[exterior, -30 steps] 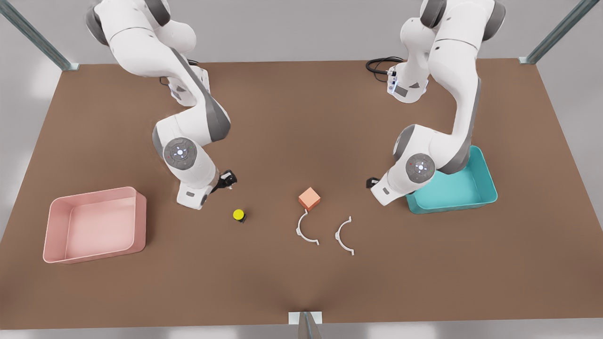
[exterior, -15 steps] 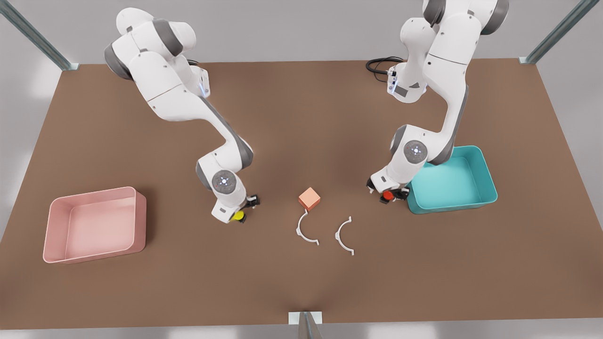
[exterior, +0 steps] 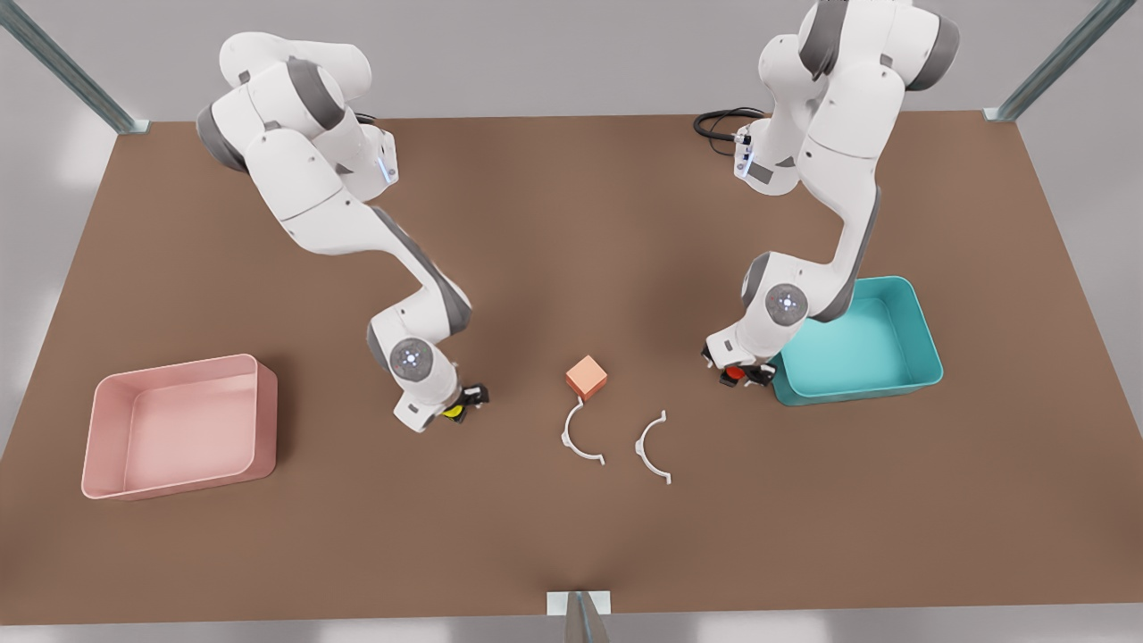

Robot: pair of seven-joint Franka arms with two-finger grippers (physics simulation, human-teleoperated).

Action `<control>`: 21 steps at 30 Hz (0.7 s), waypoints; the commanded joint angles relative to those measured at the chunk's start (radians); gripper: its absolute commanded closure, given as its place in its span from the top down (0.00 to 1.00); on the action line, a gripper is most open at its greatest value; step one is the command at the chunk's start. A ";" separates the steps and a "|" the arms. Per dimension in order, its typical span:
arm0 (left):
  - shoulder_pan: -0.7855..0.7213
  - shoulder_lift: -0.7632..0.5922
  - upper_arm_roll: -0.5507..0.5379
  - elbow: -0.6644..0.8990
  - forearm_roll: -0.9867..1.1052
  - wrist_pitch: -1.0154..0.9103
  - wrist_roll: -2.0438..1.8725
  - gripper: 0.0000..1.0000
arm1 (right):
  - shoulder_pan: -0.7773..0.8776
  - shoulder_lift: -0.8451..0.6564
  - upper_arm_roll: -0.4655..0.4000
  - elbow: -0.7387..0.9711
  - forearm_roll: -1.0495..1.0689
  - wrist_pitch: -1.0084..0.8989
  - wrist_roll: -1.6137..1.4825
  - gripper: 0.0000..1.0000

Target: Place the red button in the blue storage box with the left arm, and place the yellow button in the pink storage box with the right arm

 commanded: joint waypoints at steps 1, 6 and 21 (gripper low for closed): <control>0.000 0.005 0.000 0.000 0.001 0.018 0.117 0.88 | -0.003 0.003 0.000 -0.002 0.002 0.020 0.035 1.00; 0.000 0.006 0.000 0.000 0.001 0.018 0.117 0.56 | 0.006 -0.010 0.003 0.008 0.002 0.022 0.045 1.00; 0.003 -0.228 0.044 0.000 0.003 -0.097 0.134 0.48 | -0.001 -0.010 0.002 0.006 0.000 0.025 0.033 0.54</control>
